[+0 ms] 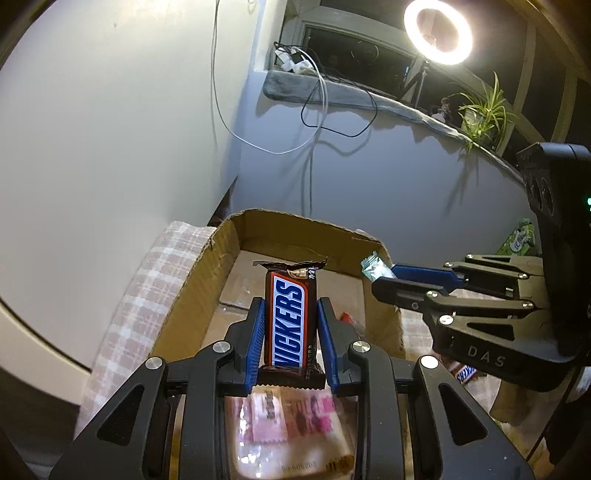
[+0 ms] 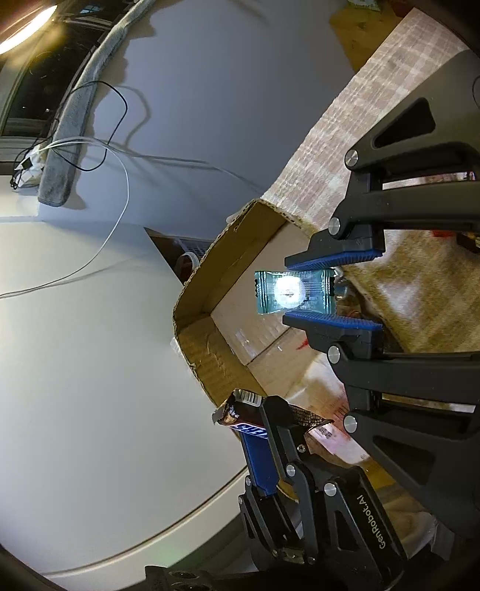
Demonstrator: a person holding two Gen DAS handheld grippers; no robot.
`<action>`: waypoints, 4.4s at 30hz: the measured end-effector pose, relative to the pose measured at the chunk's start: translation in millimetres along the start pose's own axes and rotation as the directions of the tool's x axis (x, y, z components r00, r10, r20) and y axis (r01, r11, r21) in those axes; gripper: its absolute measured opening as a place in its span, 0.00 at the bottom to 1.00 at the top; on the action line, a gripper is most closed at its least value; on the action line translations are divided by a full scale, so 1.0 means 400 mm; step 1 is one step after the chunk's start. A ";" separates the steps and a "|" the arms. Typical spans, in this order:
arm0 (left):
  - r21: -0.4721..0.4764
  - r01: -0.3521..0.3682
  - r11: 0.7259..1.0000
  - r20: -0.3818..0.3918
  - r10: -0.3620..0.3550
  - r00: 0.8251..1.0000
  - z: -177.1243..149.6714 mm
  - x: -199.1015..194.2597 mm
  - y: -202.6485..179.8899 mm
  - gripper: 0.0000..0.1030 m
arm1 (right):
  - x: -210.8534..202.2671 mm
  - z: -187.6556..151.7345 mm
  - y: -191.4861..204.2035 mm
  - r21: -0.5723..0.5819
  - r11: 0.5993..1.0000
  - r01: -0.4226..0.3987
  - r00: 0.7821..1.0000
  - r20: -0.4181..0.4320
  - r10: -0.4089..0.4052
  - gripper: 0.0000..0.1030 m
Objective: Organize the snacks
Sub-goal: 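Carry both candies over the box and open both tools to drop them, then move both open tools back toward the candies on the table, then grasp the small green candy with the left tool while the right tool grasps the green candy packet, then carry both green candies into the box and open both tools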
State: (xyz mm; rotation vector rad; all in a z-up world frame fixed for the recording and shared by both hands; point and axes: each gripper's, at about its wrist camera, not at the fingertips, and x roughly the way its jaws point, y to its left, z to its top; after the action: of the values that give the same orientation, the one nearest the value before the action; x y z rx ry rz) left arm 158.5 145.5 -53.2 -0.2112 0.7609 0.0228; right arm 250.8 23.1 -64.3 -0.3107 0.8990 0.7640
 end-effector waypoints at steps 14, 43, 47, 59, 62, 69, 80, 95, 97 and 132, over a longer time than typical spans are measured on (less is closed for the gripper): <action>-0.014 -0.017 1.000 -0.019 0.017 1.000 0.020 0.033 0.019 0.26 | 0.041 0.016 -0.005 -0.008 1.000 -0.008 1.000 -0.019 0.008 0.24; 0.002 0.017 1.000 0.040 -0.017 0.999 0.000 -0.061 -0.037 0.39 | -0.125 -0.057 -0.036 -0.001 0.998 0.070 0.997 0.041 -0.070 0.74; 0.023 0.046 0.999 0.047 -0.047 0.998 -0.017 -0.083 -0.075 0.39 | -0.174 -0.103 -0.048 0.000 0.997 0.079 0.996 0.044 -0.078 0.75; 0.081 0.127 0.989 0.014 -0.128 0.992 -0.088 -0.112 -0.197 0.39 | -0.299 -0.304 -0.107 0.027 0.993 0.115 0.993 0.014 -0.115 0.75; 0.094 0.150 0.984 -0.008 -0.150 0.989 -0.113 -0.108 -0.227 0.39 | -0.314 -0.355 -0.115 0.022 0.992 0.121 0.993 -0.008 -0.121 0.75; 0.139 0.199 0.970 -0.086 -0.188 0.978 -0.183 -0.077 -0.306 0.39 | -0.318 -0.477 -0.123 -0.020 0.993 0.119 0.989 -0.089 -0.120 0.74; 0.211 0.229 0.950 -0.206 -0.186 0.961 -0.258 0.003 -0.405 0.39 | -0.294 -0.551 -0.113 -0.069 0.996 0.063 0.986 -0.152 -0.073 0.71; 0.295 0.191 0.936 -0.239 -0.122 0.963 -0.265 0.078 -0.451 0.32 | -0.234 -0.554 -0.107 -0.155 0.988 0.028 0.977 -0.205 -0.059 0.55; 0.298 0.192 0.935 -0.241 -0.121 0.963 -0.263 0.082 -0.452 0.29 | -0.230 -0.552 -0.109 -0.145 0.989 0.002 0.976 -0.214 -0.033 0.46; 0.212 0.197 0.957 -0.110 -0.177 0.978 -0.230 -0.077 -0.351 0.20 | -0.350 -0.500 -0.103 -0.043 0.999 0.029 0.995 -0.090 -0.033 0.23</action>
State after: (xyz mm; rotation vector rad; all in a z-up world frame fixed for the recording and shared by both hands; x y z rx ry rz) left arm 87.1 -8.5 -71.2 -0.0704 0.8240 -0.2524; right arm 108.5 -179.4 -75.5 -0.3980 0.9619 0.7456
